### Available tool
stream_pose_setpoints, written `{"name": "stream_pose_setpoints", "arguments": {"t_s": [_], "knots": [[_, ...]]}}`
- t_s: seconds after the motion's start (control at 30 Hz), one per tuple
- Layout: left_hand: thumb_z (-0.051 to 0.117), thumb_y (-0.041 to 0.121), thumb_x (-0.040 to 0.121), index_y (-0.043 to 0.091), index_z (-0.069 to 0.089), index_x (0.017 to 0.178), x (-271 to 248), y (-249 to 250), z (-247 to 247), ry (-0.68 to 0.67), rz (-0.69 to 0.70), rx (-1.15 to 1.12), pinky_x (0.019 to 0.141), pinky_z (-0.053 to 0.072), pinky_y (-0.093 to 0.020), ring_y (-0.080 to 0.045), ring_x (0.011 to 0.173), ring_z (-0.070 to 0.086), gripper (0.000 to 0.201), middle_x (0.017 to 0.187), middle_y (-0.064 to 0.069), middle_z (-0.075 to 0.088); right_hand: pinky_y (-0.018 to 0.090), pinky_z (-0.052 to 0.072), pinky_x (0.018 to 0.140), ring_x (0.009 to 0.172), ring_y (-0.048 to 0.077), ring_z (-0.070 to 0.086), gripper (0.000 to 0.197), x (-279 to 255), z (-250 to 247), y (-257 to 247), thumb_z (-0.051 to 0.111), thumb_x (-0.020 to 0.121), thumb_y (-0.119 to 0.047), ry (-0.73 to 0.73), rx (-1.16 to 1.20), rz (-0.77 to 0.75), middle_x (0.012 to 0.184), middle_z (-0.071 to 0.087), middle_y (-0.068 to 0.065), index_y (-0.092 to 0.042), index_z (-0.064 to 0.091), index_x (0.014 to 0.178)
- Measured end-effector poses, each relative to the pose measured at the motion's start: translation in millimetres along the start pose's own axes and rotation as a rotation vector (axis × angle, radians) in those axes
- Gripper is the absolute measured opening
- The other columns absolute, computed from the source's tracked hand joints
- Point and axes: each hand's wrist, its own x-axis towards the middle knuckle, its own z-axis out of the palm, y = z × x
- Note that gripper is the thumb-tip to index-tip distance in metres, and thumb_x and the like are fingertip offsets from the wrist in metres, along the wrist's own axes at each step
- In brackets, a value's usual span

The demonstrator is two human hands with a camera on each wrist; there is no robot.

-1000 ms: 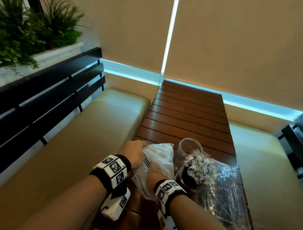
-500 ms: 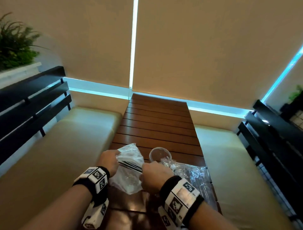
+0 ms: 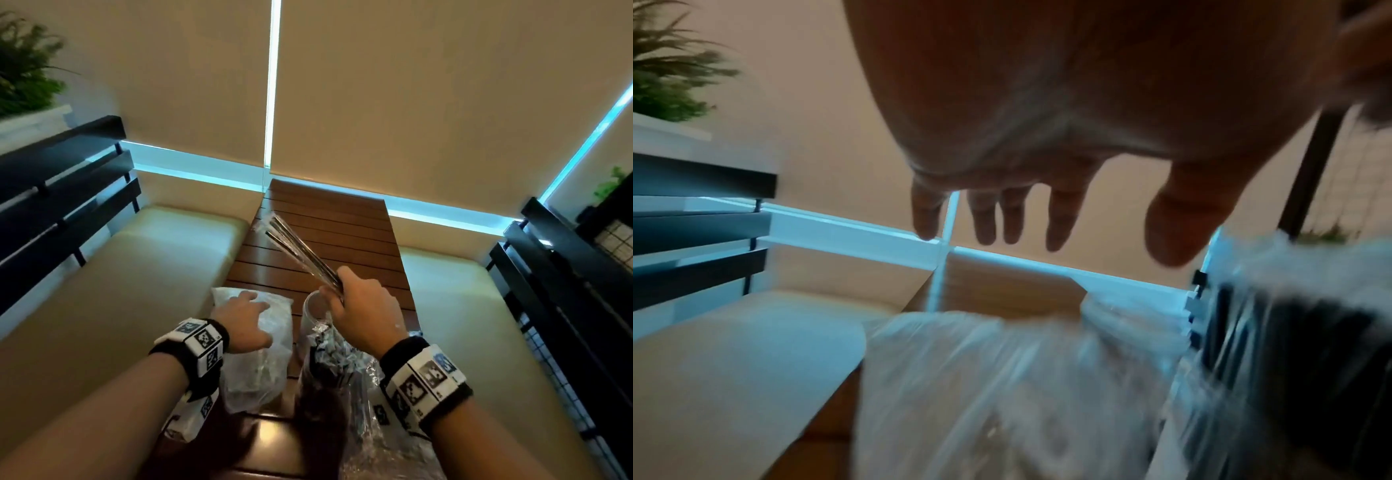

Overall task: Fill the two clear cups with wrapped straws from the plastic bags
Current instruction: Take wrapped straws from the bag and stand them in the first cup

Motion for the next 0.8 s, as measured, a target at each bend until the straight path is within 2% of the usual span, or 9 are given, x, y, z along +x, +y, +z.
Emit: {"name": "stream_pose_setpoints", "arguments": {"t_s": [0.1,0.17,0.27,0.37,0.43,0.5,0.57,0.7,0.8], "knots": [[0.066,0.045,0.086,0.025,0.055,0.131,-15.1,26.2,-37.6,0.140,0.230,-0.558,0.107,0.039,-0.038,-0.006,0.120,0.049,0.050,0.133,0.010,0.050,0.031,0.034,0.051,0.059,0.017,0.050,0.025,-2.9,31.9,2.4,0.037,0.101,-0.049,0.022,0.114,0.008,0.070,0.052,-0.011,-0.027,0.035,0.089],[0.057,0.047,0.092,0.019,0.065,0.106,-23.1,48.3,-59.9,0.151,0.307,-0.959,0.097,0.048,-0.037,-0.008,0.103,0.063,0.032,0.112,0.002,0.068,0.026,0.029,0.048,0.060,0.015,0.049,0.023,-6.0,47.3,-4.6,0.040,0.101,-0.044,0.044,0.227,-0.003,0.072,0.052,-0.012,-0.025,0.036,0.089],[0.043,0.048,0.099,0.018,0.059,0.101,-21.9,65.1,-69.1,0.249,0.153,-1.252,0.088,0.055,-0.041,-0.020,0.099,0.068,0.034,0.108,-0.005,0.071,0.025,0.034,0.050,0.059,0.007,0.049,0.018,-9.3,60.1,-19.7,0.041,0.102,-0.033,0.108,0.376,-0.036,0.070,0.053,-0.010,-0.024,0.036,0.087],[0.036,0.031,0.105,0.010,0.054,0.110,-23.3,69.5,-66.1,0.302,0.099,-1.398,0.082,0.054,-0.036,-0.019,0.099,0.069,0.028,0.101,-0.005,0.073,0.041,0.052,0.066,0.072,0.016,0.061,0.013,-10.4,64.3,-24.7,0.041,0.103,-0.034,0.073,0.381,-0.087,0.081,0.061,-0.006,-0.022,0.041,0.097],[0.033,0.026,0.106,0.007,0.050,0.111,-26.2,70.6,-65.3,0.346,0.095,-1.515,0.083,0.053,-0.033,-0.019,0.095,0.070,0.025,0.088,-0.007,0.072,0.044,0.055,0.071,0.082,0.018,0.064,0.024,-9.3,61.2,-23.4,0.042,0.100,-0.046,0.024,0.261,-0.161,0.095,0.062,-0.006,-0.024,0.042,0.109],[0.033,0.025,0.106,0.012,0.047,0.106,-26.3,71.9,-68.6,0.458,0.109,-1.500,0.082,0.052,-0.030,-0.016,0.088,0.069,0.020,0.076,-0.002,0.060,0.037,0.054,0.073,0.083,0.010,0.060,0.041,-5.6,52.5,-20.7,0.034,0.094,-0.065,0.027,0.069,-0.233,0.098,0.058,-0.011,-0.029,0.047,0.109],[0.033,0.028,0.105,0.017,0.047,0.104,-27.4,71.8,-74.1,0.616,0.157,-1.246,0.079,0.051,-0.029,-0.014,0.083,0.067,0.018,0.075,0.004,0.055,0.029,0.050,0.071,0.081,0.003,0.054,0.050,0.1,33.5,-19.2,0.025,0.092,-0.070,0.171,0.150,-0.191,0.095,0.055,-0.013,-0.030,0.054,0.100],[0.038,0.021,0.103,0.013,0.048,0.112,-27.2,68.8,-74.9,0.769,0.334,-0.709,0.063,0.046,-0.033,-0.020,0.073,0.060,0.016,0.081,0.001,0.058,0.019,0.038,0.076,0.091,0.005,0.051,0.040,19.5,-25.5,-26.8,0.028,0.102,-0.041,0.670,0.493,-0.170,0.103,0.059,-0.004,-0.019,0.060,0.112],[0.040,0.020,0.095,0.009,0.051,0.112,-31.4,78.7,-66.4,0.713,0.476,-0.666,0.072,0.051,-0.042,-0.023,0.082,0.059,0.023,0.093,-0.005,0.062,0.025,0.041,0.093,0.112,0.012,0.055,0.044,29.0,-50.4,-43.6,0.027,0.105,-0.037,0.591,0.479,-0.274,0.122,0.062,-0.001,-0.016,0.058,0.129]]}}
